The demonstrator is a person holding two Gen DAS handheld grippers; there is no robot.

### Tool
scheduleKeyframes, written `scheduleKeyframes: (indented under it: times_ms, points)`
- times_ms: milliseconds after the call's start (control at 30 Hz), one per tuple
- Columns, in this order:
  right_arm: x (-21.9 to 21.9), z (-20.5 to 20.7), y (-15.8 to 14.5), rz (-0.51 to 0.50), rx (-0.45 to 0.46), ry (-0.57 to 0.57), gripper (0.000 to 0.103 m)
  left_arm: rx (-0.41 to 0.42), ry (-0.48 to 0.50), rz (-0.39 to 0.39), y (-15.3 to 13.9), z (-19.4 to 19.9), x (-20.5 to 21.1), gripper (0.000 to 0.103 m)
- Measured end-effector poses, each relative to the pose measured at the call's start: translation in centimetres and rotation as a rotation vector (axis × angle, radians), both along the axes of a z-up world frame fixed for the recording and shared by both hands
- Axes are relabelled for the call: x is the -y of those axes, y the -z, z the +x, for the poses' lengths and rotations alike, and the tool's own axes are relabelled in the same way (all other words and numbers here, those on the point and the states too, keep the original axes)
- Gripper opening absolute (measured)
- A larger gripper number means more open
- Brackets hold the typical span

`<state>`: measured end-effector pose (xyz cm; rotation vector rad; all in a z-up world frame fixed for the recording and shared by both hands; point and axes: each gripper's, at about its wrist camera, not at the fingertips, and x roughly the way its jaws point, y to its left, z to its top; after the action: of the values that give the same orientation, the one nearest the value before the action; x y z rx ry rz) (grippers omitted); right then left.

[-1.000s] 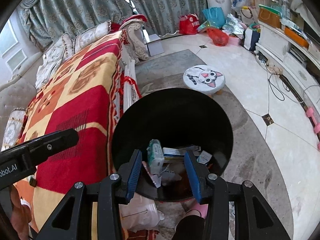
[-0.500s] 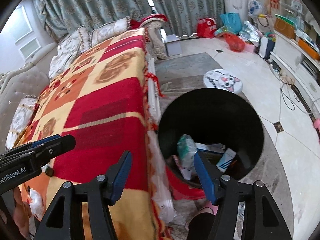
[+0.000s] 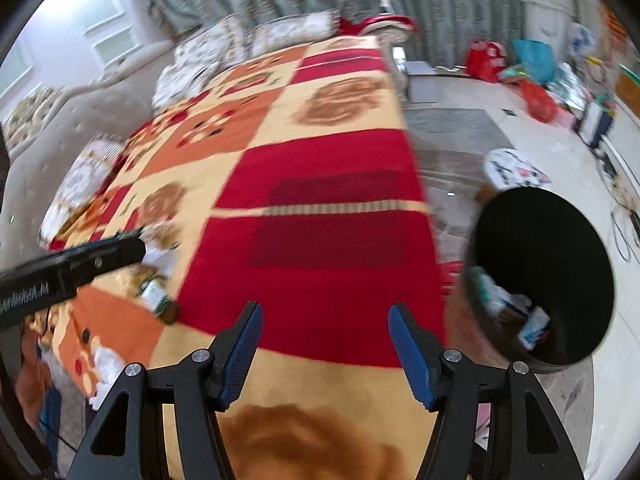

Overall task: Collect trash
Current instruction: 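Move both open tools back over the blanket, then grasp the white tissue with the left tool while the right tool grasps the green-white tube box, then carry the tissue and green-white box over the black bin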

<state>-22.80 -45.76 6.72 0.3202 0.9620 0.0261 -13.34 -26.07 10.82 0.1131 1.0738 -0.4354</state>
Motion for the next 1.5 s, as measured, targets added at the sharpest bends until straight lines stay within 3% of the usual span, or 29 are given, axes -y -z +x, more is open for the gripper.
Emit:
scheduleKeyframes:
  times_ms: [200, 467, 600, 733, 933, 1100, 1167, 1200, 1300, 1500]
  points:
    - [-5.5, 2.0, 0.7, 0.016, 0.001, -0.155, 0.063, -0.023, -0.054, 0.01, -0.1, 0.2, -5.8, 0.044]
    - [-13.1, 5.7, 1.4, -0.113, 0.022, -0.424, 0.063, -0.086, -0.043, 0.013, 0.8, -2.7, -10.0, 0.044]
    - [-14.6, 7.2, 2.5, -0.144, 0.018, -0.467, 0.063, -0.149, -0.024, 0.008, 2.4, -4.9, -11.1, 0.044]
    - [-15.3, 7.7, 3.8, -0.165, -0.006, -0.504, 0.047, -0.21, -0.02, -0.001, 4.3, -6.4, -11.5, 0.044]
    - [-14.8, 7.1, 4.1, -0.159, 0.007, -0.471, 0.031, -0.268, -0.034, -0.027, 7.4, -6.7, -10.1, 0.045]
    - [-12.6, 5.2, 2.9, -0.143, 0.032, -0.411, 0.023, -0.245, -0.057, -0.088, 7.8, -5.8, -9.1, 0.043]
    - [-11.6, 4.4, 2.8, -0.155, 0.023, -0.383, 0.023, -0.234, -0.03, -0.074, 8.0, -5.8, -8.2, 0.028]
    - [-11.0, 4.0, 2.8, -0.153, 0.01, -0.368, 0.023, -0.237, -0.012, -0.074, 8.2, -5.9, -7.7, 0.026]
    - [-9.3, 3.0, 3.1, -0.115, -0.039, -0.359, 0.023, -0.215, 0.009, -0.062, 7.9, -5.6, -7.1, 0.022]
    - [-8.5, 3.4, 2.9, -0.081, -0.015, -0.314, 0.025, -0.186, 0.015, -0.08, 6.6, -4.8, -6.5, 0.021]
